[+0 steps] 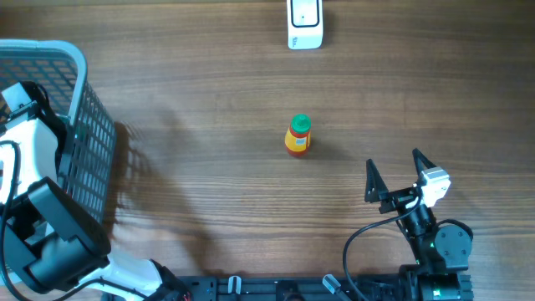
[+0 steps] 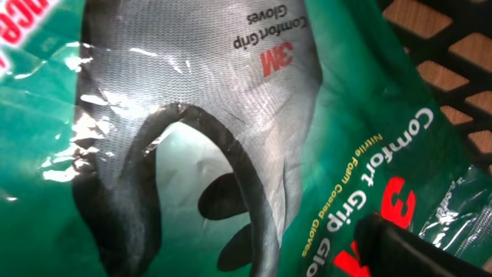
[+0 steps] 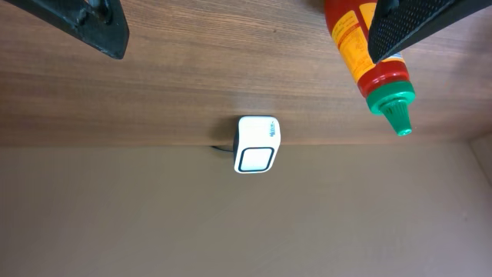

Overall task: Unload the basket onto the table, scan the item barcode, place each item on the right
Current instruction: 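Reach the left gripper into the basket and grasp the green glove pack, then carry the glove pack out and drop it beside the chili bottle, then reach into the basket and grasp the green-capped jar with the left gripper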

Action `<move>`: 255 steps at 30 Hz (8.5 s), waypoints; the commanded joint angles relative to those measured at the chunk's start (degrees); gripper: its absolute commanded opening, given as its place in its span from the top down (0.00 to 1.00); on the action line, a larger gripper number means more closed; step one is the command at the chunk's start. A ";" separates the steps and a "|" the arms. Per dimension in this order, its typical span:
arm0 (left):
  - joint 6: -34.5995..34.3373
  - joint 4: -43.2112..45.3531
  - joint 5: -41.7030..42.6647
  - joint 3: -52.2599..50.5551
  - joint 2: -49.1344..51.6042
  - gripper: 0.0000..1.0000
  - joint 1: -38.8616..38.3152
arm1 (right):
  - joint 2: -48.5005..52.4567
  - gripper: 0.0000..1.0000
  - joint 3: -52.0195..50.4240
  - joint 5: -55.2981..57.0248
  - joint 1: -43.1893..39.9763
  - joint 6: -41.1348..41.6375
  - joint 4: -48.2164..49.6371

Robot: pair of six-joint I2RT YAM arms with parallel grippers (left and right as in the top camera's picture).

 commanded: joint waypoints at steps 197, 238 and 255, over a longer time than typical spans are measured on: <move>26.86 -10.86 23.12 2.01 -4.20 0.00 19.47 | -0.28 0.00 -0.07 0.96 0.24 0.85 0.13; 26.73 -20.11 46.27 23.43 -20.20 0.49 19.47 | -0.28 0.00 -0.07 0.96 0.22 0.85 0.13; 20.37 -6.10 57.35 25.79 -39.41 0.49 -20.87 | -0.28 0.01 -0.07 0.96 0.24 0.83 0.13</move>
